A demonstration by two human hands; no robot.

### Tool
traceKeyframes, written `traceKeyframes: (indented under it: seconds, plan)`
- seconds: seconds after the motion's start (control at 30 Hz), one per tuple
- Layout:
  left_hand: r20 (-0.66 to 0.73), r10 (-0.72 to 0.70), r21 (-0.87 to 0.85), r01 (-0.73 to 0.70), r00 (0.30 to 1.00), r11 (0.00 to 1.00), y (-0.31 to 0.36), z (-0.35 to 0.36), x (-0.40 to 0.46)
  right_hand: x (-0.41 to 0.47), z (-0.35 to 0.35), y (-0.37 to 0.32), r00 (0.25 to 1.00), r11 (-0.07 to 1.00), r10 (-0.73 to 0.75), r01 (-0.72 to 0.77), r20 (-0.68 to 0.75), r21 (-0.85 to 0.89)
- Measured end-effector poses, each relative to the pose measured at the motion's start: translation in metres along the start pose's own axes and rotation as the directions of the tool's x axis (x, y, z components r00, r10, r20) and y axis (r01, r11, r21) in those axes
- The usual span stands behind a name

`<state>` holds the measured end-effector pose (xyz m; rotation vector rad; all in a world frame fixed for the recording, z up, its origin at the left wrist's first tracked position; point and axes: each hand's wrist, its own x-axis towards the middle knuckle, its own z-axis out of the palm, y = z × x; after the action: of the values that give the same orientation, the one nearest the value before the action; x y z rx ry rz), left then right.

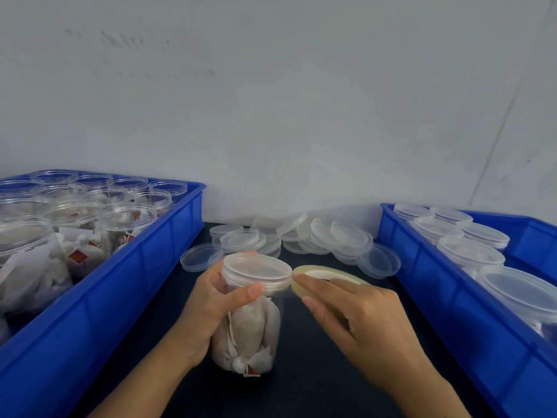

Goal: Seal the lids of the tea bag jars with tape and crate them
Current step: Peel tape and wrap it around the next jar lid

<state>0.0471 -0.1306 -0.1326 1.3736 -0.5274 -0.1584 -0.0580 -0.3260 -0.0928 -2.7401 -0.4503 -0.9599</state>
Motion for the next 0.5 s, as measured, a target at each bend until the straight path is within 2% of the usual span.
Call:
traceKeyframes:
  seconds: [0.2,0.4,0.5]
  plan:
    - [0.066,-0.001,-0.033,0.003,0.998,0.999,0.001,0.004,0.0,0.0,0.007,0.0,0.988,0.99,0.14,-0.137,0.067,-0.041]
    - [0.089,0.01,-0.026,-0.007,0.996,1.0,0.0,0.007,-0.001,-0.002,0.011,-0.001,0.96,0.968,0.241,-0.249,0.143,0.044]
    - [0.094,0.034,0.005,-0.034,0.995,0.999,0.0,0.008,-0.002,-0.003,0.014,-0.001,0.957,0.963,0.258,-0.265,0.129,0.038]
